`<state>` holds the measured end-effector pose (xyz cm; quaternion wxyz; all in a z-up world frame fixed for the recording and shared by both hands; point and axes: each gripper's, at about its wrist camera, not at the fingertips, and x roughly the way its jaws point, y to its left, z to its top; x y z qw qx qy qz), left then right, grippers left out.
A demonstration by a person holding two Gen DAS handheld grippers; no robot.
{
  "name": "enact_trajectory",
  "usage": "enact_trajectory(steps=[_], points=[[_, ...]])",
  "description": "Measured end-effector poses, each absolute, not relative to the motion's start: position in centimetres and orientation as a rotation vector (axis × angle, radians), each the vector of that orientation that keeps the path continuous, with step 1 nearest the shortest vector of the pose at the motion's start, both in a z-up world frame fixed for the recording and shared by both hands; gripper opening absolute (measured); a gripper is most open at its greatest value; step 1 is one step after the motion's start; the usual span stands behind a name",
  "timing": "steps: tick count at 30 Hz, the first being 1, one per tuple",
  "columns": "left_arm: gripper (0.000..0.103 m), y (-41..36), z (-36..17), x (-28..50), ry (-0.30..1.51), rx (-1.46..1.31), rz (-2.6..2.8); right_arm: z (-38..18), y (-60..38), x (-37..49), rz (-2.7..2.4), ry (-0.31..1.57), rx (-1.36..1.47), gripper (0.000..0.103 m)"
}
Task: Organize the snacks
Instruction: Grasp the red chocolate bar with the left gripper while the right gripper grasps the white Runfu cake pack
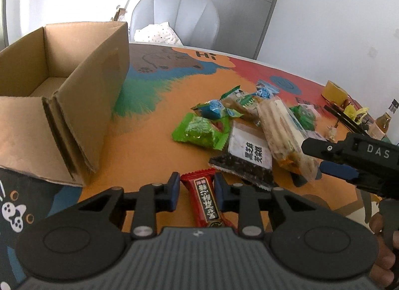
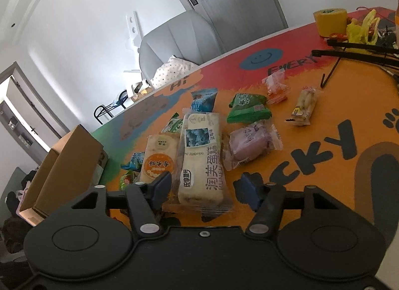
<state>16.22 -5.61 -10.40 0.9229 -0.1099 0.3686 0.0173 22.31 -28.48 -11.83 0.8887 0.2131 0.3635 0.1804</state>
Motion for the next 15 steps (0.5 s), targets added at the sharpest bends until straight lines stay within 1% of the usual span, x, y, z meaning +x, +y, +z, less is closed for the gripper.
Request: enact_trajectory(steps=[1, 3, 6, 10, 14, 15], points=[[0.028, -5.6, -10.4, 16.3, 0.757, -0.228, 0.035, -11.9, -28.4, 22.4, 0.379, 0.761, 0.445, 0.056], [0.028, -5.5, -10.4, 16.5, 0.757, -0.230, 0.031, -12.0, -28.1, 22.6, 0.379, 0.775, 0.436, 0.045], [0.029, -5.5, -10.3, 16.7, 0.757, -0.231, 0.030, -11.9, -28.0, 22.4, 0.369, 0.784, 0.428, 0.042], [0.033, -5.7, -10.3, 16.5, 0.759, -0.215, 0.037, -11.7, -28.3, 21.7, 0.363, 0.795, 0.409, 0.042], [0.041, -5.9, -10.5, 15.9, 0.760, -0.206, 0.027, -11.5, -28.3, 20.6, 0.357, 0.805, 0.389, 0.042], [0.045, -6.0, -10.4, 15.8, 0.761, -0.200, 0.025, -11.4, -28.4, 20.3, 0.357, 0.806, 0.387, 0.042]])
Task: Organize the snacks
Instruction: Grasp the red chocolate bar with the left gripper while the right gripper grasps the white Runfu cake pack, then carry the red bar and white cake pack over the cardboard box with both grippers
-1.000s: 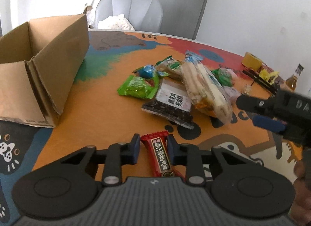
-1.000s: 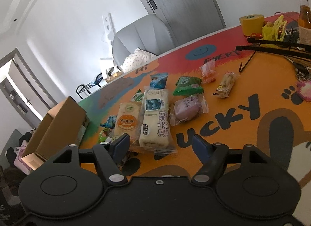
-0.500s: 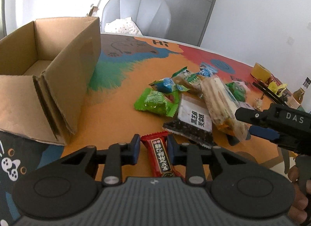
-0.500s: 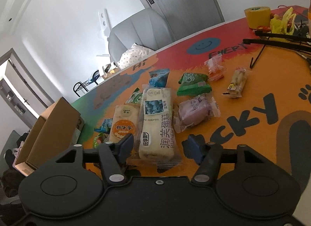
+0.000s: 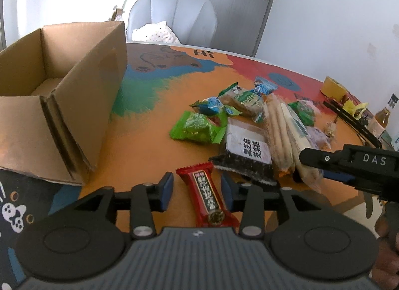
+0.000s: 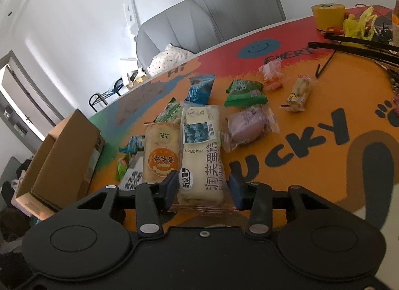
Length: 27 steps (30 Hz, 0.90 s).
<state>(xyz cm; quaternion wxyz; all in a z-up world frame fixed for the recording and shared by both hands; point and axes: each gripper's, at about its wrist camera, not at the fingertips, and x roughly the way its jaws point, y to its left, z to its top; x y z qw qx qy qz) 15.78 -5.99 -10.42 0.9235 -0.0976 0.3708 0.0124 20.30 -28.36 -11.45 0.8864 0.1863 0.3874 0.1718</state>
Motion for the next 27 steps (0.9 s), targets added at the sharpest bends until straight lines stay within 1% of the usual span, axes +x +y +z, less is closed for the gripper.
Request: enact_trajectory(steps=[1, 6, 7, 8, 11, 12, 13, 21, 22, 24, 27], points=[[0.047, -6.1, -10.4, 15.6, 0.762, -0.197, 0.023, -11.4, -28.4, 20.1, 0.357, 0.808, 0.389, 0.042], [0.048, -6.8, -10.5, 15.1, 0.757, -0.159, 0.019, -11.2, -28.3, 19.3, 0.357, 0.815, 0.360, 0.043], [0.047, -6.9, -10.6, 15.0, 0.756, -0.160, 0.017, -11.1, -28.2, 19.3, 0.363, 0.816, 0.349, 0.044], [0.047, -6.9, -10.6, 15.0, 0.756, -0.160, 0.013, -11.1, -28.0, 19.3, 0.369, 0.815, 0.339, 0.048], [0.032, -7.0, -10.6, 15.0, 0.756, -0.143, 0.011, -11.3, -27.6, 20.1, 0.359, 0.826, 0.340, 0.049], [0.021, -6.9, -10.6, 15.1, 0.757, -0.141, 0.013, -11.4, -27.5, 20.5, 0.356, 0.827, 0.341, 0.049], [0.019, -6.8, -10.6, 15.2, 0.761, -0.145, 0.017, -11.4, -27.3, 20.8, 0.354, 0.823, 0.336, 0.049], [0.018, -5.7, -10.4, 15.4, 0.763, -0.184, 0.007, -11.5, -25.6, 22.1, 0.337, 0.810, 0.247, 0.049], [0.018, -5.5, -10.4, 15.4, 0.760, -0.186, 0.010, -11.5, -25.5, 22.1, 0.336, 0.806, 0.227, 0.047], [0.018, -5.3, -10.3, 15.4, 0.754, -0.189, 0.014, -11.5, -25.4, 22.2, 0.323, 0.800, 0.196, 0.033], [0.018, -5.2, -10.1, 15.5, 0.743, -0.193, 0.018, -11.5, -26.2, 22.3, 0.339, 0.810, 0.247, 0.028]])
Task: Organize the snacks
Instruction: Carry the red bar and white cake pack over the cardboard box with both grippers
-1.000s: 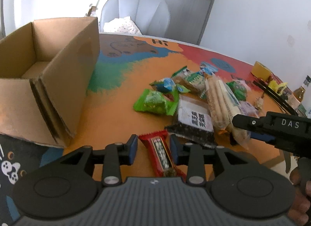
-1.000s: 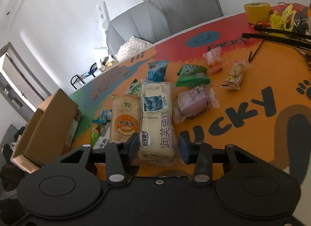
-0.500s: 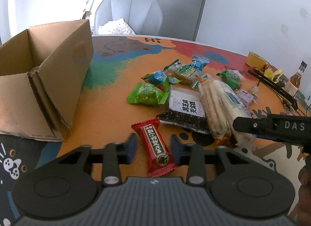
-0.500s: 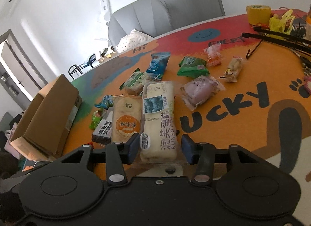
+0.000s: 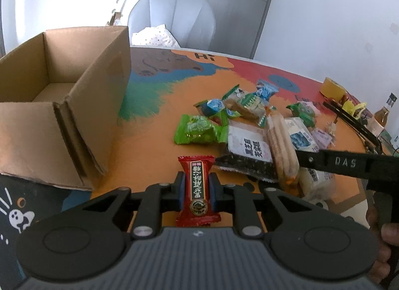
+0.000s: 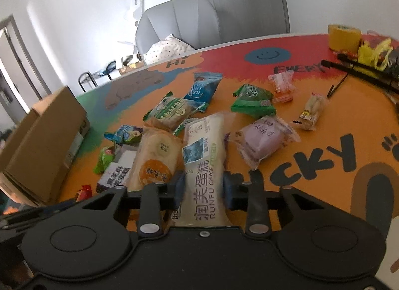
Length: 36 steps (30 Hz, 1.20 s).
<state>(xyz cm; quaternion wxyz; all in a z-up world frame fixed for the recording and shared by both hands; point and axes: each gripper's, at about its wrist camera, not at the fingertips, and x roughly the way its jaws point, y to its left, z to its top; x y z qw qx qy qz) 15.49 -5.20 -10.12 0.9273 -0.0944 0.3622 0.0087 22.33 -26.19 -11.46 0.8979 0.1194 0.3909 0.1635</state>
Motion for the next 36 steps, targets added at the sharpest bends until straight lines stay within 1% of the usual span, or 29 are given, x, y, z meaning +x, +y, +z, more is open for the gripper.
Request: enact_trajectory(steps=[5, 15, 27, 36], points=[[0.018, -5.0, -9.4, 15.4, 0.722, -0.194, 0.015, -10.5, -27.3, 21.5, 0.344, 0.775, 0.290, 0.027], [0.018, -4.9, -6.3, 15.5, 0.639, -0.185, 0.010, -8.1, -27.3, 21.0, 0.366, 0.707, 0.328, 0.027], [0.018, -2.5, -3.2, 15.2, 0.564, -0.179, 0.036, -5.3, -23.9, 21.4, 0.446, 0.639, 0.328, 0.027], [0.018, -0.8, -1.8, 14.5, 0.535, -0.168, 0.062, -4.1, -20.5, 21.7, 0.507, 0.606, 0.327, 0.027]])
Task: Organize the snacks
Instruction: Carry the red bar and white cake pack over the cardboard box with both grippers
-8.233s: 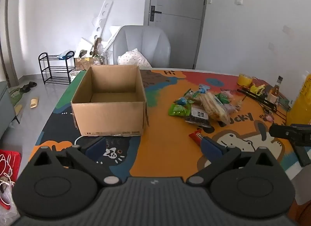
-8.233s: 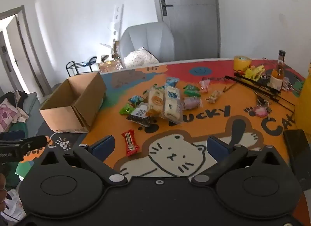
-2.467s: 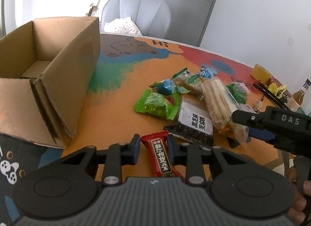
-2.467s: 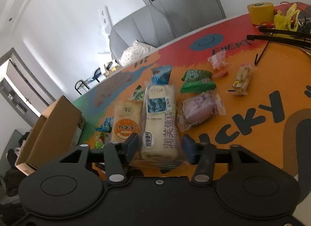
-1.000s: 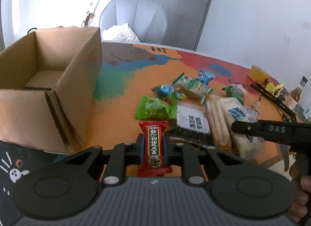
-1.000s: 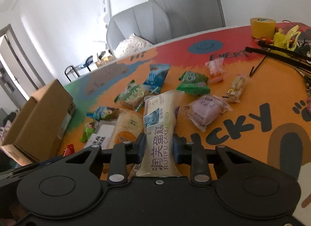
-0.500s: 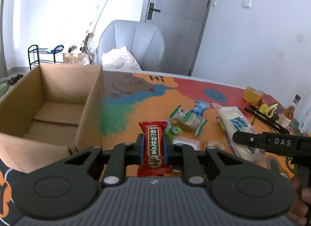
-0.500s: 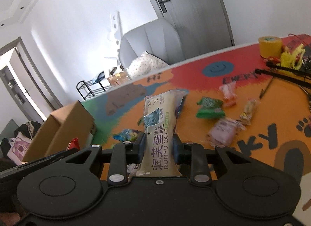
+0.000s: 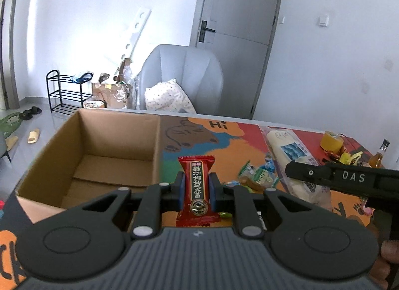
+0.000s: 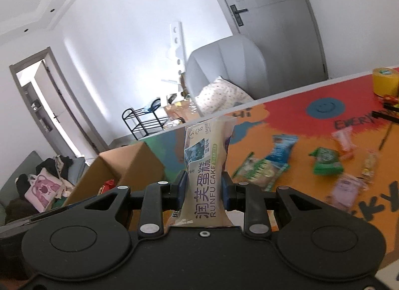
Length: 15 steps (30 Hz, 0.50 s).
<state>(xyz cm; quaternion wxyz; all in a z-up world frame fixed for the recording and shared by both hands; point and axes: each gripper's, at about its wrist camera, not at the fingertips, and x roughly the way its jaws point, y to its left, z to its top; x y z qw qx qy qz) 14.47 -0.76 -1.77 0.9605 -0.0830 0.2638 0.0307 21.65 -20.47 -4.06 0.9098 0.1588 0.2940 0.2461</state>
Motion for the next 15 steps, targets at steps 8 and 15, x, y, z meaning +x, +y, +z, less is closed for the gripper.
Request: enact_trajectory(steps=[8, 15], points=[[0.018, 1.8, -0.8, 13.6, 0.515, -0.173, 0.098, -2.7, -17.7, 21.7, 0.573, 0.571, 0.331, 0.027], [0.018, 4.7, -0.1, 13.0, 0.509, -0.164, 0.139, -1.9, -14.8, 21.8, 0.631, 0.549, 0.338, 0.027]])
